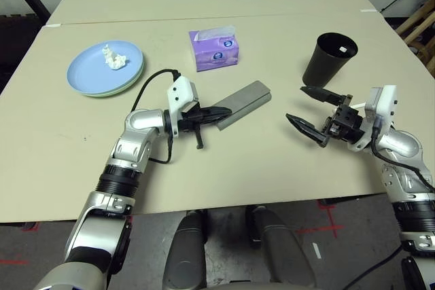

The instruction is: Organize and tidy the items on the table.

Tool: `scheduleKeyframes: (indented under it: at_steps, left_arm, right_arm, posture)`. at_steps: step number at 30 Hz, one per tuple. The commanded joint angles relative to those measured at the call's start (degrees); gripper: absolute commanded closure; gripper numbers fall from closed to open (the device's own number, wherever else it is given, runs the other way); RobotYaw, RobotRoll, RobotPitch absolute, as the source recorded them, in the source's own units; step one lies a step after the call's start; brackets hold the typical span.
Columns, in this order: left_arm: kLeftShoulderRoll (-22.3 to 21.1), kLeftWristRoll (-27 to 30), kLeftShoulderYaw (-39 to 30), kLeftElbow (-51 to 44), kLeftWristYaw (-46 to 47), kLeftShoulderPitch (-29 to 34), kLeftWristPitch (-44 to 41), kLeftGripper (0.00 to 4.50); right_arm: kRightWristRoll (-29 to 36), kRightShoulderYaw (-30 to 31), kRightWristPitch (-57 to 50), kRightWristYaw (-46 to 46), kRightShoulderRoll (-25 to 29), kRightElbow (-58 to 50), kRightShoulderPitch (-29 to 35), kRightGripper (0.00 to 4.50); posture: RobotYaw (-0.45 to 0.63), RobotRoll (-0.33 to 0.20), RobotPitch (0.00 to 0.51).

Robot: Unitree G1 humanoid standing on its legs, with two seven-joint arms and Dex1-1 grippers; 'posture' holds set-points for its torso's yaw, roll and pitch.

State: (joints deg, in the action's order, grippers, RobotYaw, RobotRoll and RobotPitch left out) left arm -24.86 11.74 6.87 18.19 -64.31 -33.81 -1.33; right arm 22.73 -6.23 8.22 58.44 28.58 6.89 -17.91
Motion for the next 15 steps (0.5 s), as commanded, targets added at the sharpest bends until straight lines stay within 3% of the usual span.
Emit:
scheduleKeyframes:
  at_steps: [1,15]
  left_arm:
    - [-1.0,-2.1,1.5,1.6,0.3,0.4,-0.5,4.48]
    - [1.0,1.9,-0.7,1.0,0.0,-2.8,-0.5,4.48]
  right_arm:
    - [0.3,0.1,-0.2,-0.1,0.3,-1.0,0.5,0.0]
    - [-0.1,-0.3,0.0,-0.1,0.8,0.4,-0.1,0.0]
  posture:
    - [0.07,0.0,0.2]
    - [0.07,0.0,0.194]
